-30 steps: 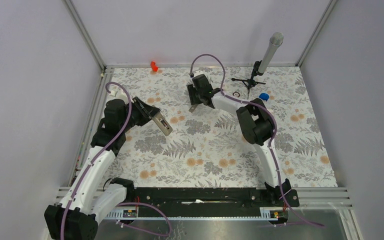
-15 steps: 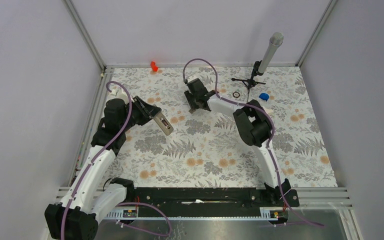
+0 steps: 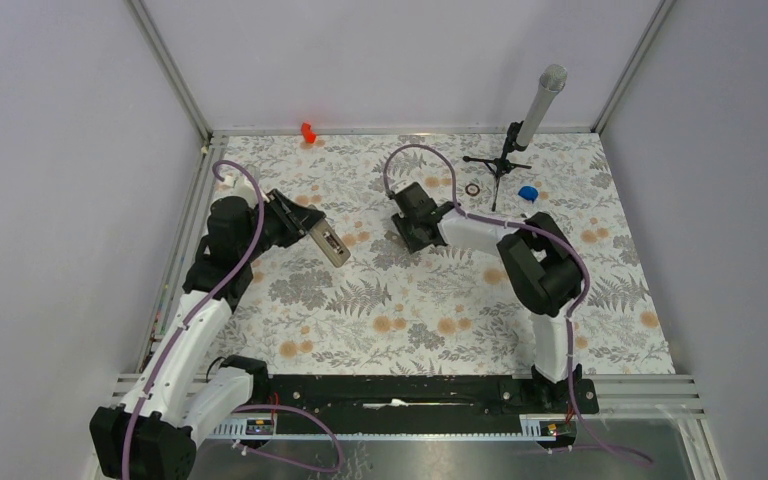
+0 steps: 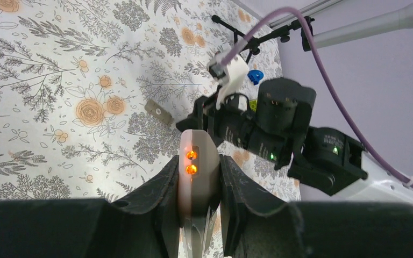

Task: Load the batteries into the remote control

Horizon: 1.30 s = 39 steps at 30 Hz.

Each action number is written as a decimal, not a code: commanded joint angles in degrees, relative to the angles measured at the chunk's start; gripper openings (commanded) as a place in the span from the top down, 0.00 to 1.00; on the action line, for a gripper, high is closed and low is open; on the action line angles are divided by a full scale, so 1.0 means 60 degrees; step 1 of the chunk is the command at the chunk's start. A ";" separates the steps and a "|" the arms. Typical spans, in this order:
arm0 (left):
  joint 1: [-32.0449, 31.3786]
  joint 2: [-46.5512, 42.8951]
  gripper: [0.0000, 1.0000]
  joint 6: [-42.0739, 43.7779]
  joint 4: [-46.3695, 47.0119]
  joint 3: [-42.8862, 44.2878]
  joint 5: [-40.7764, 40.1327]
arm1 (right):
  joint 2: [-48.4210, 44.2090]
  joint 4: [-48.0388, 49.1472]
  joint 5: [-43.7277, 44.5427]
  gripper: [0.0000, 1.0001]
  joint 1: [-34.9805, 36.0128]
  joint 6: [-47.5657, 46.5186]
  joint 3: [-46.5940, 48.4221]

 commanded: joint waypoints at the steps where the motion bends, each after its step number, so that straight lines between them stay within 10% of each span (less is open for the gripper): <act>1: 0.0036 0.0018 1.00 -0.0130 0.0916 -0.0079 0.0317 | -0.0161 -0.0829 -0.0632 0.56 0.0609 0.0208 -0.1552; 21: 0.0041 -0.0444 1.00 0.0173 0.0229 0.0153 -0.0084 | 0.1499 -0.0989 -0.0781 0.31 0.0655 -0.0124 0.0872; 39: 0.0036 -0.0583 1.00 0.0164 0.0241 0.0004 -0.0169 | 0.1201 -0.2708 -0.0238 0.71 0.0833 0.1508 0.0170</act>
